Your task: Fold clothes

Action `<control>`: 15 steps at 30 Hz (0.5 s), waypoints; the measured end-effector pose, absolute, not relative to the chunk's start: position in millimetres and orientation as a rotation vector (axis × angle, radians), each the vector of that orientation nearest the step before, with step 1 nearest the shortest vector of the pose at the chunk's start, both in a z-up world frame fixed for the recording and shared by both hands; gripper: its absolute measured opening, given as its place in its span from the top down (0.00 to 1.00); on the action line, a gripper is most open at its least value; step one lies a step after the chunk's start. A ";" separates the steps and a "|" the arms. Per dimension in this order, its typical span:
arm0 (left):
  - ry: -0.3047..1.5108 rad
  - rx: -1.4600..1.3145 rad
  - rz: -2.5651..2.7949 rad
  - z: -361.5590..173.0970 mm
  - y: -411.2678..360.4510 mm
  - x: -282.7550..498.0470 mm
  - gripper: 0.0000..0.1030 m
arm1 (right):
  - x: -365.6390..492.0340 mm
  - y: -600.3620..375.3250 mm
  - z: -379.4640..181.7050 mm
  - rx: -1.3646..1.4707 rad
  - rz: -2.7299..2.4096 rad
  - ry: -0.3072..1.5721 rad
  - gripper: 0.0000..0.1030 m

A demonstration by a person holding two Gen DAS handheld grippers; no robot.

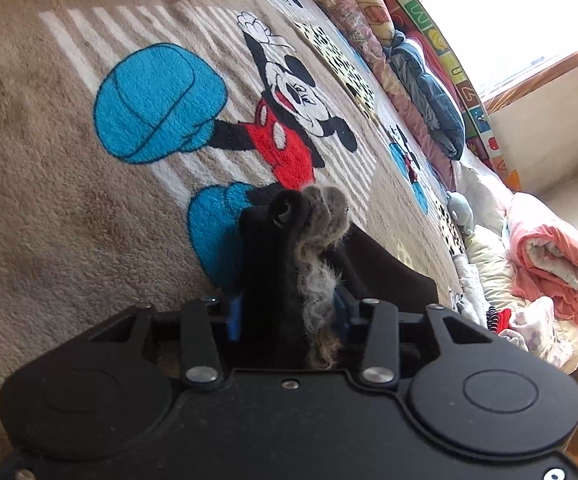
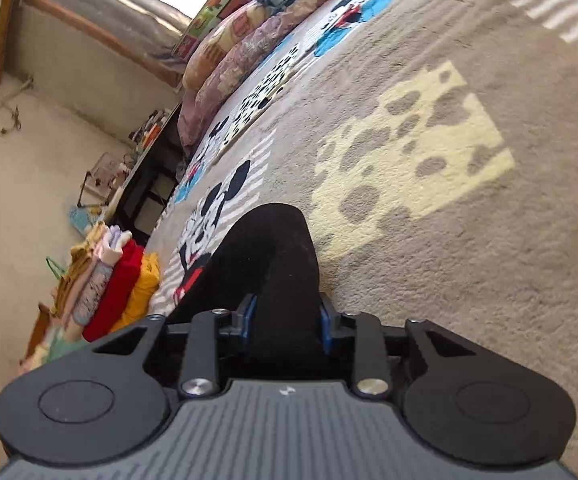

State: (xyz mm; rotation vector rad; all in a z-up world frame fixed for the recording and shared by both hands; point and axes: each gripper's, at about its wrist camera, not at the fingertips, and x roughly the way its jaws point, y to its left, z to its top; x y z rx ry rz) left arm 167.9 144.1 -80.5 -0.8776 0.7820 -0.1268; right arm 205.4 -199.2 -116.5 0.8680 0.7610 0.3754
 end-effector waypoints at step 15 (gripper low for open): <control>0.816 -0.848 -0.136 -75.7 162.5 98.7 0.28 | 68.2 -247.1 -120.0 0.928 0.312 0.713 0.33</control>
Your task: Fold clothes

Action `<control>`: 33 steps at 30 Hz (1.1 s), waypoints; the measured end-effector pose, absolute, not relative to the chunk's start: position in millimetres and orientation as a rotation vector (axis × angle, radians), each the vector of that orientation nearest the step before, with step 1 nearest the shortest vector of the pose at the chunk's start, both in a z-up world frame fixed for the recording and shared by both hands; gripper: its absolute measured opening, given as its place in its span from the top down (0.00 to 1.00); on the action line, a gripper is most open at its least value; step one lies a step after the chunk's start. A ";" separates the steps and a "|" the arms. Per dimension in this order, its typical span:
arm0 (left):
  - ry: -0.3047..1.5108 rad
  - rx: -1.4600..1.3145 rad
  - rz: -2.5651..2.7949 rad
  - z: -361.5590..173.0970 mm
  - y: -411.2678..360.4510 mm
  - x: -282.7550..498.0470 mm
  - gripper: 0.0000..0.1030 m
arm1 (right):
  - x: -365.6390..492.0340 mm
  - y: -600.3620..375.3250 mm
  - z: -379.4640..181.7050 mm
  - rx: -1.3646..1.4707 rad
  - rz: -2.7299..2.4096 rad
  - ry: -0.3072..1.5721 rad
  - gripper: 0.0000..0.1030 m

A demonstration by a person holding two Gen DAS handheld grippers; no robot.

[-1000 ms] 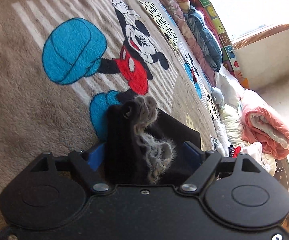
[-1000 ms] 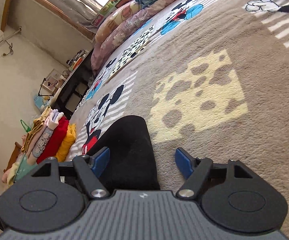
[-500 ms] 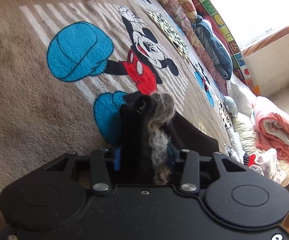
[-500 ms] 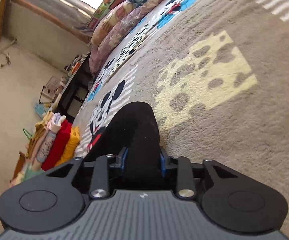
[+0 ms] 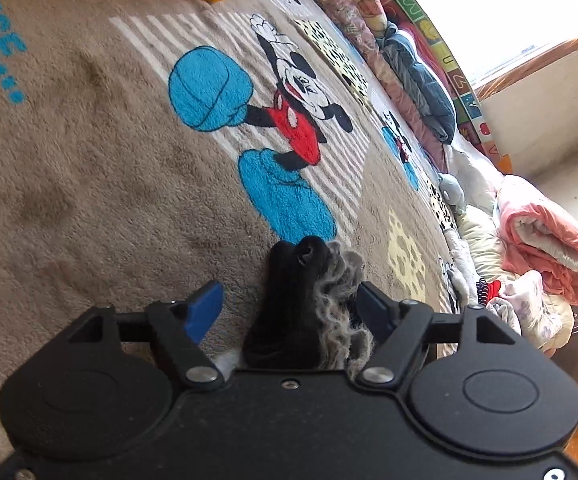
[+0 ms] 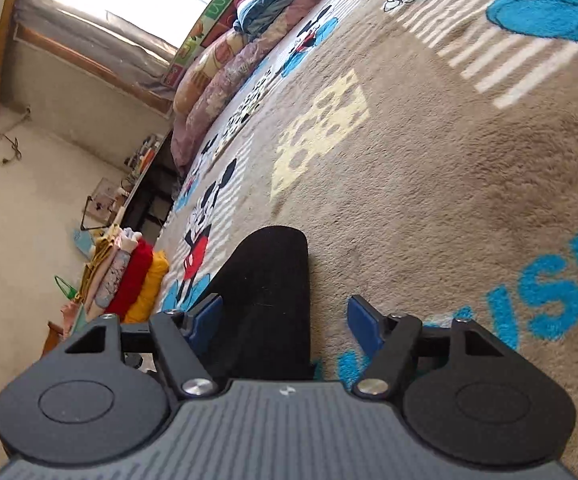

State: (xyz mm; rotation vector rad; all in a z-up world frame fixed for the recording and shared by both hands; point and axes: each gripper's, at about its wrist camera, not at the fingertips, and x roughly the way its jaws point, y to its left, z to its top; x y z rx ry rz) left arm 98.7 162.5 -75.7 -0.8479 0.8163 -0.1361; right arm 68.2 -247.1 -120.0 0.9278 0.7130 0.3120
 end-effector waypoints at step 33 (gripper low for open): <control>0.599 0.000 -0.455 -39.0 72.9 89.6 0.50 | 52.5 -218.1 -123.2 0.625 0.340 0.641 0.39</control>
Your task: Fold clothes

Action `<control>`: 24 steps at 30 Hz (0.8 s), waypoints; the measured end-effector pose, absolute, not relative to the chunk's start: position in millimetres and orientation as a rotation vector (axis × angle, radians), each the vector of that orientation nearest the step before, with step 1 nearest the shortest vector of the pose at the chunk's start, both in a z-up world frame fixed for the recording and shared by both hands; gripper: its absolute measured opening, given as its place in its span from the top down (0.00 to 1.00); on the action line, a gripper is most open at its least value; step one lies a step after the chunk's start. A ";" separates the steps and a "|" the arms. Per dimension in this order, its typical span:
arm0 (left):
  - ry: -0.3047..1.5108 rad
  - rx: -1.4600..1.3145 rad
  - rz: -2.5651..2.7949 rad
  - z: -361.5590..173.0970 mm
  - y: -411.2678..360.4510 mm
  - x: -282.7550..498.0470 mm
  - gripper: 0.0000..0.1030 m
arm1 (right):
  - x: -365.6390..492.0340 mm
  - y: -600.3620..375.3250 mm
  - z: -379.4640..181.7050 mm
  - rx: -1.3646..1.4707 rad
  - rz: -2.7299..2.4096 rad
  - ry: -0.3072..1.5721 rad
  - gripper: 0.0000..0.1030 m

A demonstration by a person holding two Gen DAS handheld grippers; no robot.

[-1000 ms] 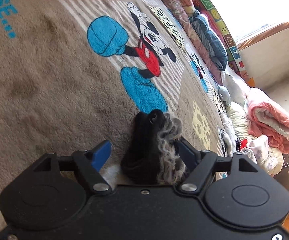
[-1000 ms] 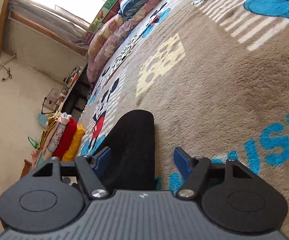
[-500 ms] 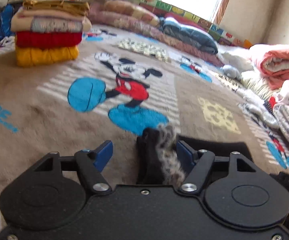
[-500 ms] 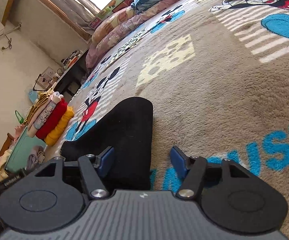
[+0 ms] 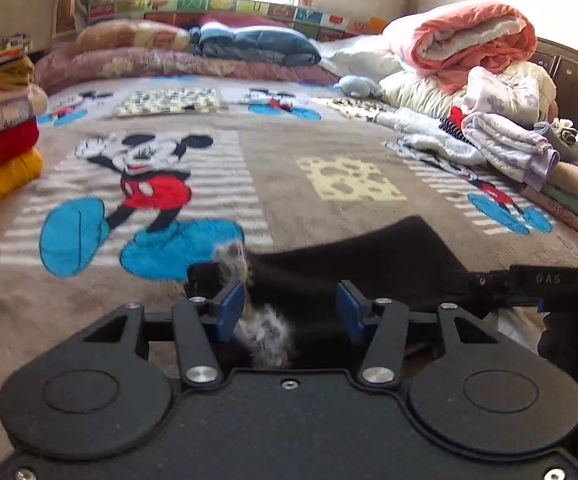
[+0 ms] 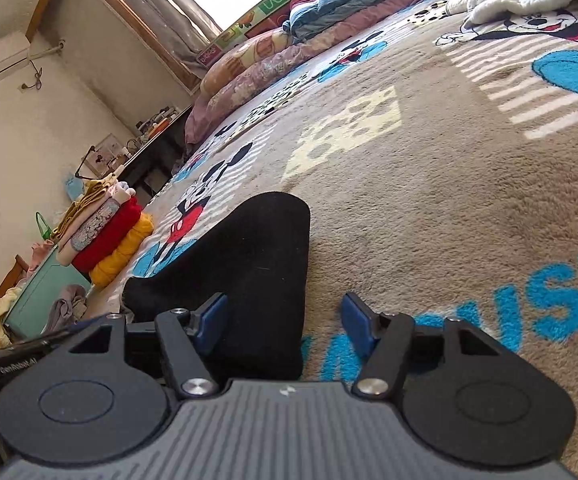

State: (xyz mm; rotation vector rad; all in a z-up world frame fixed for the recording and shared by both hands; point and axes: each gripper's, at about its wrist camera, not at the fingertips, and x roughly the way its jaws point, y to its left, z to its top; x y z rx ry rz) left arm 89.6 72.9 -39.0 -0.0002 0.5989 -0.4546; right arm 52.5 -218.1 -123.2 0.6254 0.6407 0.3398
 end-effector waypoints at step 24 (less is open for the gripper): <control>0.684 0.160 -0.428 -28.6 31.0 109.2 0.49 | 43.0 -227.3 -131.7 0.683 0.402 0.562 0.39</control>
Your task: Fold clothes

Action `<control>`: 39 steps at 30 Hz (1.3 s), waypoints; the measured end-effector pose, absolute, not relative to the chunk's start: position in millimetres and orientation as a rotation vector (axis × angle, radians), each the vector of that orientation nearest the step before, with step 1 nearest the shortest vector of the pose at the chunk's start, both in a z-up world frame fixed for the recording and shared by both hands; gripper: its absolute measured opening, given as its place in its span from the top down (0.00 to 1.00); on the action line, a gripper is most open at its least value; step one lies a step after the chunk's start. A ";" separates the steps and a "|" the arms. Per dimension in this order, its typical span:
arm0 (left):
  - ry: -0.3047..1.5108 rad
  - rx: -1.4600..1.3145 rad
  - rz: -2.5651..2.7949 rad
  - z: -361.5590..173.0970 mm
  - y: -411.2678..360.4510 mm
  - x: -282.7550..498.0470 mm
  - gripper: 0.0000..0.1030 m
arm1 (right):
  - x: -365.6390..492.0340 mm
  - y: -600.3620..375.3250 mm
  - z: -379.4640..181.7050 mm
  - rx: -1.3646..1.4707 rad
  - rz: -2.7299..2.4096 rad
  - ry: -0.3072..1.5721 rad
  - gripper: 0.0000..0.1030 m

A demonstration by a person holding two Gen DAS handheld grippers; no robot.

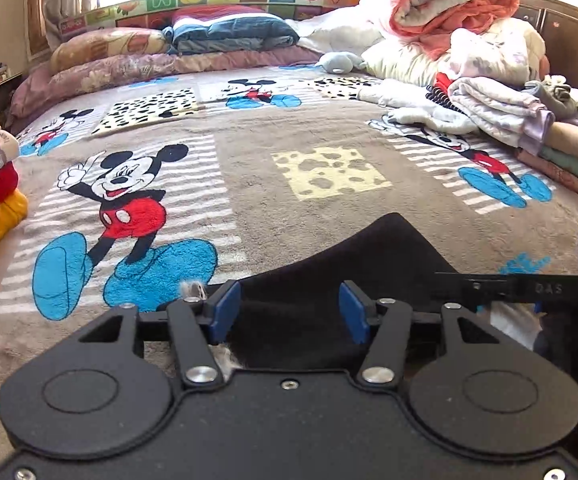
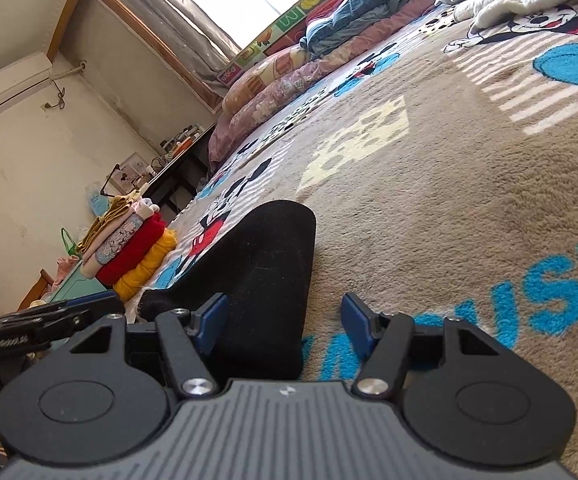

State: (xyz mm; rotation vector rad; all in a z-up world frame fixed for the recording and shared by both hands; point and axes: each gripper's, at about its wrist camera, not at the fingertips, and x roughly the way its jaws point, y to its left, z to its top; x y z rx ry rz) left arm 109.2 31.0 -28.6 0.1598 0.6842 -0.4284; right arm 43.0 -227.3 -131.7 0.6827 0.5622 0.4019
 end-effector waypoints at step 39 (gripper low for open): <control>0.797 0.316 -0.333 -30.2 26.5 91.7 0.56 | 42.5 -229.6 -133.7 0.705 0.418 0.553 0.39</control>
